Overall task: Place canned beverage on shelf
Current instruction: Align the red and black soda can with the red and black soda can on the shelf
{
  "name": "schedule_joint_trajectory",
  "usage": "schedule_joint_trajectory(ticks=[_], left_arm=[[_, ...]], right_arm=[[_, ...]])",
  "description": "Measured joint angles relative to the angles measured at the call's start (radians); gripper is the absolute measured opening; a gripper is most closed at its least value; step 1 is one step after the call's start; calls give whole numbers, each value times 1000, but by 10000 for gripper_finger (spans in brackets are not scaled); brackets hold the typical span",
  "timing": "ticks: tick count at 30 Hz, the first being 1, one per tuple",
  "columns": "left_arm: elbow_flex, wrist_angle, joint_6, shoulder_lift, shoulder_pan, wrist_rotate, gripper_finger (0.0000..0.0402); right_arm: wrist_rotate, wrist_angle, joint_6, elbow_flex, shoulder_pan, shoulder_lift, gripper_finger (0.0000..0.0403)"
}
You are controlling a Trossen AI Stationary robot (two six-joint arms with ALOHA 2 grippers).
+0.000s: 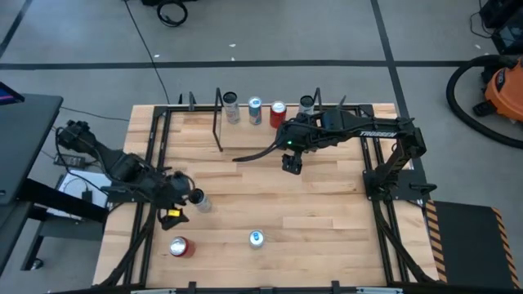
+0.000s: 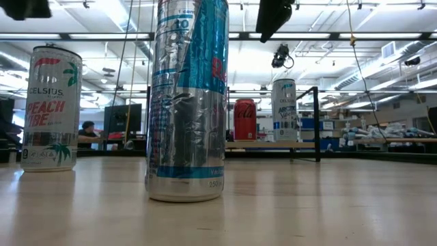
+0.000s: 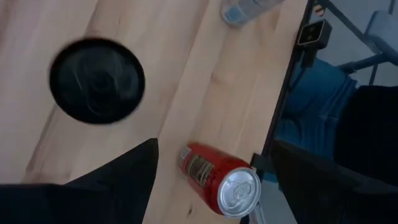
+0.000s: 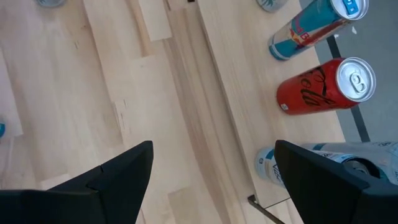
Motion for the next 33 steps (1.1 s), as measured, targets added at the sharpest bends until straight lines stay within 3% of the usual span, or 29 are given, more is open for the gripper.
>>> schedule_joint_trajectory(ticks=[7,33], left_arm=[[0,0,-66,36,-88,-40,311],[0,139,-13,36,-39,-49,311]], right_arm=[[0,0,-7,0,0,0,346],[0,12,-53,0,2,0,346]])
